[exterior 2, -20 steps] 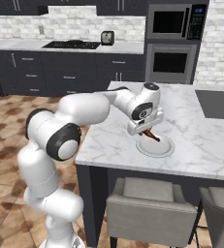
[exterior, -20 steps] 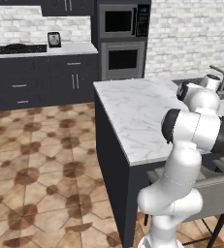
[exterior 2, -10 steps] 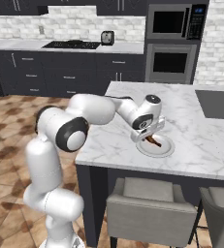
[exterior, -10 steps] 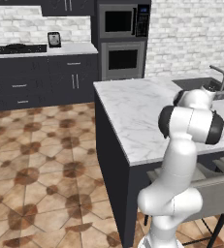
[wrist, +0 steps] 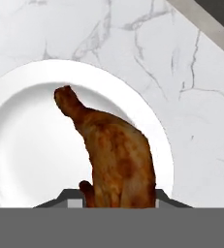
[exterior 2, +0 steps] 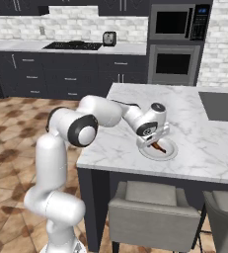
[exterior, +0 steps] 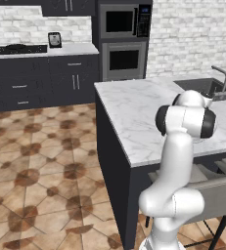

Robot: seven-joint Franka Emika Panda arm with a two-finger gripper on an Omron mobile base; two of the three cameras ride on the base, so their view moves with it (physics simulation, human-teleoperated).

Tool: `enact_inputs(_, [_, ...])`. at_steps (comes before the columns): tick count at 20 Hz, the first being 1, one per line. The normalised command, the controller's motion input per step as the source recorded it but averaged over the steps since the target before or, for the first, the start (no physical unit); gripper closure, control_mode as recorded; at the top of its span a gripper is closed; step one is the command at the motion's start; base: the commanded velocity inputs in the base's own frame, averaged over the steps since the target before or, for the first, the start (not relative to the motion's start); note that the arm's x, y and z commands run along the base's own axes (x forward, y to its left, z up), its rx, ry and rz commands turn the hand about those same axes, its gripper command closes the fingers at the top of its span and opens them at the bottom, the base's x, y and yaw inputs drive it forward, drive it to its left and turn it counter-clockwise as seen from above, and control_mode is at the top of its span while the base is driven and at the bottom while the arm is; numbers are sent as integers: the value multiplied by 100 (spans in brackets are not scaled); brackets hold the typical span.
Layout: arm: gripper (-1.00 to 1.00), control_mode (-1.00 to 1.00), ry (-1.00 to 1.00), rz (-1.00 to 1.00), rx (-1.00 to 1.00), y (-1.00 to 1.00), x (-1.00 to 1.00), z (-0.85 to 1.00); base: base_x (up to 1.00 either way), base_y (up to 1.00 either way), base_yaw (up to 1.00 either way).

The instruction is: Take the chicken drumsticks from the pan and place one on each plate on the dining counter.

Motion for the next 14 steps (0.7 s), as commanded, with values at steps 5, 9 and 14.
enact_inputs(5, [100,-100,0,0,0,-16,45,-45,0,0,0])
enact_inputs(9, [100,-100,-1,0,0,-12,49,-58,0,0,0])
enact_inputs(14, [100,-100,-7,0,0,-1,36,-46,0,0,0])
